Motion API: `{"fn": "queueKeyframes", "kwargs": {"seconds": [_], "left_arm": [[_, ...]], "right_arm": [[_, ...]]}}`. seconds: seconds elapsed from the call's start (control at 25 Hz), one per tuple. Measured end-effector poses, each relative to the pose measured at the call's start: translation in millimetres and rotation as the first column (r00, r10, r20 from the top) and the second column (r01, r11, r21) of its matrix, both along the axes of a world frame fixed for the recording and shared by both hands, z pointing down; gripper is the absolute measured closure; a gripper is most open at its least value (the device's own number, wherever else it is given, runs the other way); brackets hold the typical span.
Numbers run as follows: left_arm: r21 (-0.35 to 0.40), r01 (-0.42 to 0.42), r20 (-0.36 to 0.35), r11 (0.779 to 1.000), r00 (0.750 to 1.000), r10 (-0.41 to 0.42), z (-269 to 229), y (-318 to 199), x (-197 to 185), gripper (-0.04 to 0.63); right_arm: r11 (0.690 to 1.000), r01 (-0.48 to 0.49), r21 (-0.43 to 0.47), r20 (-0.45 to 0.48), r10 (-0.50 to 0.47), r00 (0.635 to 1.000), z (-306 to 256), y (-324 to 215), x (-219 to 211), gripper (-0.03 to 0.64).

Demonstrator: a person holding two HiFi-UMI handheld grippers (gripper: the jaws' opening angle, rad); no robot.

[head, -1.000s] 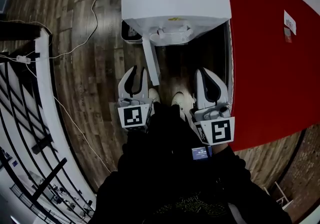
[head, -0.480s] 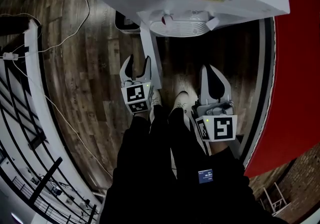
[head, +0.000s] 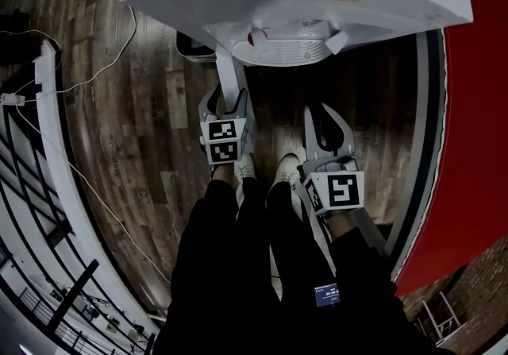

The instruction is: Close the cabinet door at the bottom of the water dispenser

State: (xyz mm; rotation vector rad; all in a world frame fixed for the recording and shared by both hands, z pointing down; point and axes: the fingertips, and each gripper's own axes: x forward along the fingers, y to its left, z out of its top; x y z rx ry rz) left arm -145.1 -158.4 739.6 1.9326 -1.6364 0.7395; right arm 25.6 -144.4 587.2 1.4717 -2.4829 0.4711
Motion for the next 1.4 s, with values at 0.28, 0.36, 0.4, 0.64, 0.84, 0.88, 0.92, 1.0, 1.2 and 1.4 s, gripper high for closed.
{"fn": "queueKeyframes", "kwargs": {"seconds": [0.28,0.36,0.4,0.64,0.84,0.88,0.92,1.0,1.2,1.4], "left_arm": [[-0.025,0.103,-0.024,0.994,0.994,-0.104,21,-8,-12,0.342],[-0.038,0.120,-0.049,0.992,0.991,-0.121,26,-8,-15,0.333],[-0.045,0.125,-0.068,0.991,0.989,-0.128,27,-8,-14,0.334],[-0.071,0.168,-0.148,0.983,0.973,-0.177,29,-10,-10,0.362],[-0.101,0.130,-0.188,0.986,0.971,-0.147,29,-8,0,0.362],[-0.103,0.124,-0.202,0.987,0.969,-0.143,28,-8,3,0.360],[-0.104,0.121,-0.217,0.987,0.966,-0.141,27,-8,5,0.357],[-0.109,0.119,-0.250,0.987,0.957,-0.143,26,-8,11,0.352],[-0.103,0.132,-0.373,0.986,0.914,-0.161,18,-8,26,0.333],[-0.113,0.189,-0.593,0.975,0.775,-0.219,11,-14,33,0.327]], "right_arm": [[0.988,-0.017,-0.156,-0.027,0.013,1.000,70,-14,6,0.438],[0.981,-0.024,-0.192,-0.038,0.017,0.999,83,-13,8,0.428],[0.978,-0.028,-0.205,-0.043,0.020,0.999,88,-12,9,0.428],[0.974,-0.055,-0.221,-0.045,0.046,0.998,91,-9,17,0.430],[0.972,-0.064,-0.225,-0.045,0.055,0.997,91,-11,20,0.433],[0.972,-0.066,-0.227,-0.044,0.057,0.997,91,-11,21,0.433],[0.971,-0.068,-0.228,-0.044,0.060,0.997,92,-11,22,0.433],[0.970,-0.072,-0.231,-0.044,0.064,0.997,93,-10,24,0.433],[0.968,-0.080,-0.237,-0.057,0.069,0.996,95,-4,29,0.433],[0.966,-0.081,-0.244,-0.050,0.071,0.996,96,0,29,0.433]]}}
